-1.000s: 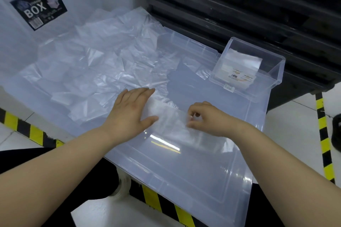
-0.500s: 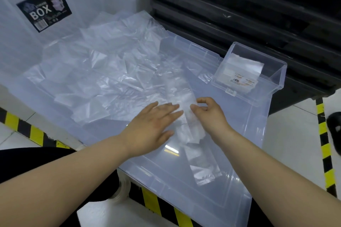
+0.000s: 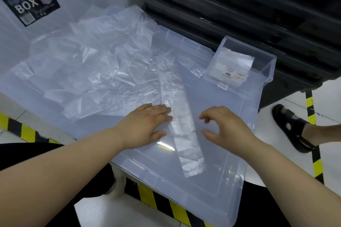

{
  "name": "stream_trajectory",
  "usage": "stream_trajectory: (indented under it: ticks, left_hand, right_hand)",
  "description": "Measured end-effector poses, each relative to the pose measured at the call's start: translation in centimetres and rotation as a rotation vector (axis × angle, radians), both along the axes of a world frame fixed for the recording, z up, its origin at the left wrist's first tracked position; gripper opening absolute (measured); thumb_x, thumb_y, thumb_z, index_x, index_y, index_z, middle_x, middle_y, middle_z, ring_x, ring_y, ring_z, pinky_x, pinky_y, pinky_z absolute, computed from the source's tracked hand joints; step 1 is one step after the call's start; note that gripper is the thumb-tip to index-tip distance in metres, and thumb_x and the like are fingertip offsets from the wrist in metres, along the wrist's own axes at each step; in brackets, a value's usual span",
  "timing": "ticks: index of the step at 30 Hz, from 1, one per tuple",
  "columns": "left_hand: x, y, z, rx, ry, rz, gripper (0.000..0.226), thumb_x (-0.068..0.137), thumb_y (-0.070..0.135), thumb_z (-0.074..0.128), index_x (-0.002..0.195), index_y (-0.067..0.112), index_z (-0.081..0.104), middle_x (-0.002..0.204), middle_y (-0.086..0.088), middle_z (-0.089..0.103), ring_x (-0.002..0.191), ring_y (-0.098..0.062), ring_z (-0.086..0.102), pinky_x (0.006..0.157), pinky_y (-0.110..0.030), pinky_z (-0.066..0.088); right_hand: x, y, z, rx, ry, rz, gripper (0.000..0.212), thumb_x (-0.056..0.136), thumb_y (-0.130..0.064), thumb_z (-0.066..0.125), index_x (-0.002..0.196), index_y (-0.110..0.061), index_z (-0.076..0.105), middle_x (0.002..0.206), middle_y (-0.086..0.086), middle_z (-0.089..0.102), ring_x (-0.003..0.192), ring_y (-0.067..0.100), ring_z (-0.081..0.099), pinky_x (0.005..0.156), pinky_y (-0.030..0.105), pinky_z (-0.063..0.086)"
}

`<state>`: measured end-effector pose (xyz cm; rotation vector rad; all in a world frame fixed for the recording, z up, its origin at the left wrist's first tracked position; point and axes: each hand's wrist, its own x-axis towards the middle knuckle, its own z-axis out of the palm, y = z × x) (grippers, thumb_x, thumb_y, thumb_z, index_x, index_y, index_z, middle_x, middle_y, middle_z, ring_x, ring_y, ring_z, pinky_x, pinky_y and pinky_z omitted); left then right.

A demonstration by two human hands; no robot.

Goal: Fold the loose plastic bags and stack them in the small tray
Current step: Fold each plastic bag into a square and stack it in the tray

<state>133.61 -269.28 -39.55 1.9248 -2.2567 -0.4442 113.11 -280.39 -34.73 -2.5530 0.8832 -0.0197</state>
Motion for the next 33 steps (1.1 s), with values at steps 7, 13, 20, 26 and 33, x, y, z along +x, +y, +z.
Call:
stream_trajectory:
  ticks: [7, 13, 20, 26, 33]
  left_hand:
    - [0.4, -0.2, -0.3, -0.032, 0.069, 0.032, 0.082, 0.072, 0.059, 0.012, 0.133, 0.019, 0.048, 0.148, 0.003, 0.032, 0.139, -0.014, 0.026, 0.107, -0.024, 0.004]
    - [0.3, 0.1, -0.1, -0.071, -0.037, -0.005, 0.051, 0.079, 0.042, 0.037, 0.109, 0.014, 0.067, 0.120, -0.008, 0.063, 0.109, -0.024, 0.061, 0.092, -0.038, 0.039]
    - [-1.0, 1.3, 0.1, -0.154, -0.005, -0.163, 0.050, 0.071, 0.038, 0.040, 0.107, 0.018, 0.069, 0.114, 0.000, 0.067, 0.112, -0.012, 0.052, 0.096, -0.033, 0.042]
    - [-1.2, 1.3, -0.7, -0.230, 0.060, -0.127, 0.044, 0.077, 0.047, 0.044, 0.092, 0.017, 0.073, 0.102, 0.002, 0.070, 0.099, -0.011, 0.058, 0.088, -0.026, 0.036]
    - [-1.8, 0.7, -0.6, -0.204, 0.486, 0.171, 0.038, 0.081, 0.041, 0.050, 0.073, 0.009, 0.069, 0.068, 0.011, 0.064, 0.071, -0.005, 0.056, 0.067, -0.018, 0.042]
  right_hand:
    - [-0.1, 3.4, -1.5, -0.179, 0.097, 0.543, 0.041, 0.043, -0.042, 0.068, 0.078, -0.022, 0.064, 0.087, -0.003, 0.064, 0.077, 0.016, 0.065, 0.065, 0.022, 0.051]
    - [1.1, 3.6, -1.9, -0.273, 0.037, 0.480, 0.015, 0.047, -0.014, 0.070, 0.056, -0.015, 0.059, 0.068, -0.001, 0.061, 0.056, 0.017, 0.059, 0.045, 0.015, 0.039]
    - [1.6, 2.7, -1.2, 0.082, -0.018, 0.339, 0.024, 0.074, -0.024, 0.044, 0.070, -0.012, 0.064, 0.073, -0.002, 0.066, 0.068, 0.019, 0.061, 0.065, 0.024, 0.047]
    - [2.2, 2.6, -0.1, 0.530, -0.132, 0.050, 0.008, 0.084, -0.006, 0.061, 0.082, -0.013, 0.064, 0.081, -0.008, 0.062, 0.071, -0.004, 0.050, 0.071, 0.007, 0.038]
    - [3.3, 1.9, 0.1, 0.785, -0.286, -0.310, 0.021, 0.093, -0.012, 0.051, 0.074, -0.019, 0.056, 0.068, -0.007, 0.054, 0.060, 0.002, 0.048, 0.060, 0.011, 0.041]
